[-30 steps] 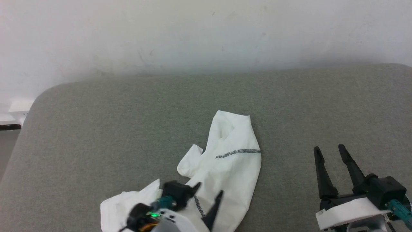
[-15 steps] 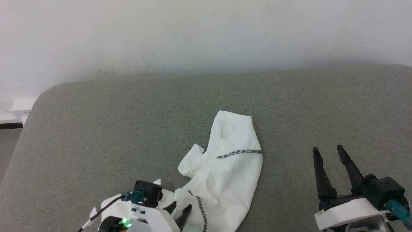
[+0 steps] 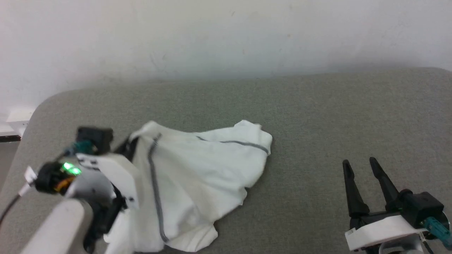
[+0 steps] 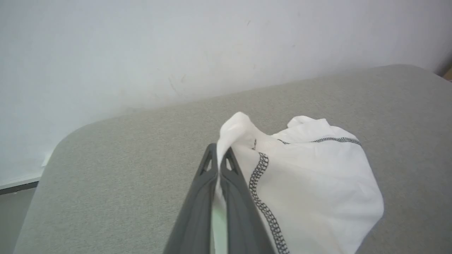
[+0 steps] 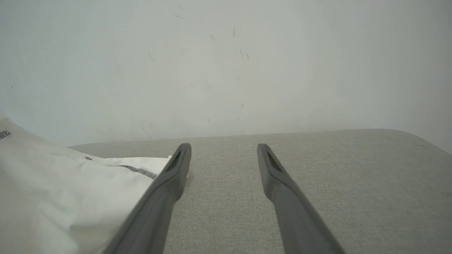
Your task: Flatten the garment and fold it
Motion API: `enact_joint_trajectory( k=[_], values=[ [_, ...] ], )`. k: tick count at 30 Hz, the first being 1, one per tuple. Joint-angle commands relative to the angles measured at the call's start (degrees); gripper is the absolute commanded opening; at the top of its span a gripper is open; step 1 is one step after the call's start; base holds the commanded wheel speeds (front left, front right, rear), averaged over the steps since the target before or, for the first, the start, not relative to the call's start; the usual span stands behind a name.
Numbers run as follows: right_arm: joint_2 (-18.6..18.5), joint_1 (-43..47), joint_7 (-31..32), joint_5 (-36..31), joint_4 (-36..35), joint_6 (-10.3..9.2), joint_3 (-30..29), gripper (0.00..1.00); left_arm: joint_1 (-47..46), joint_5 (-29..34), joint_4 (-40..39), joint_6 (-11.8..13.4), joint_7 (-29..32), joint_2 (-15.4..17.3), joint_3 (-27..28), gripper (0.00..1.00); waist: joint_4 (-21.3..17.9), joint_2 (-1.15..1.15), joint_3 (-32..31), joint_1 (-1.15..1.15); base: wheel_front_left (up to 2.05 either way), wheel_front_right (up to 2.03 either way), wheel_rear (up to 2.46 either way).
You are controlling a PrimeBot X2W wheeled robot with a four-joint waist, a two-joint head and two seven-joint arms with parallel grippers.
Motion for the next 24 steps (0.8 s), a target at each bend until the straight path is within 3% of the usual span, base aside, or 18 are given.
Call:
enact_joint_trajectory(
  k=[1, 9, 14, 17, 18, 19, 24],
  values=[
    [0.1, -1.0, 0.0, 0.0, -0.2, -0.04, 0.2, 1.00, -2.5, 0.1, 1.7, 0.1, -0.7, 0.3, 1.1, 0.00, -0.7, 0.00, 0.7, 0.00, 0.00, 0.00, 0.00],
    [0.1, -3.1, -0.1, 0.1, -0.2, -0.04, 1.1, 1.00, -10.0, -2.3, 23.7, 0.0, -2.6, 0.0, 5.5, 0.00, -5.2, 0.00, 4.8, 0.00, 0.00, 0.00, 0.00],
    [0.1, -3.6, -0.4, 0.2, 0.5, -0.04, 0.9, 1.00, -11.0, -4.5, 37.1, 0.7, -2.7, -1.9, 6.7, 0.00, -7.1, 0.00, 6.3, 0.00, 0.00, 0.00, 0.00],
    [0.1, -3.8, -0.5, 0.2, 0.8, -0.04, 0.8, 1.00, -11.9, -6.6, 41.7, -0.8, -4.4, -3.6, 7.7, 0.00, -7.4, 0.00, 6.6, 0.00, 0.00, 0.00, 0.00],
    [0.1, -3.9, -0.6, 0.2, 0.9, -0.04, 0.7, 1.00, -12.2, -6.5, 42.6, -1.2, -5.2, -4.0, 7.4, 0.44, -7.4, 0.00, 6.5, 0.00, 0.00, 0.00, 0.00],
    [0.1, -3.9, -0.6, 0.1, 0.9, -0.04, 0.7, 1.00, -12.6, -6.5, 43.1, -1.6, -6.2, -4.5, 7.3, 0.97, -7.3, 0.00, 6.5, 0.00, 0.00, 0.00, 0.00],
    [0.1, -3.7, -0.6, -0.3, 1.0, -0.04, 0.2, 1.00, -13.0, -5.7, 42.6, -2.9, -13.1, -7.0, 6.4, 1.00, -5.9, 0.00, 5.2, 0.00, 0.00, 0.00, 0.00]
  ],
)
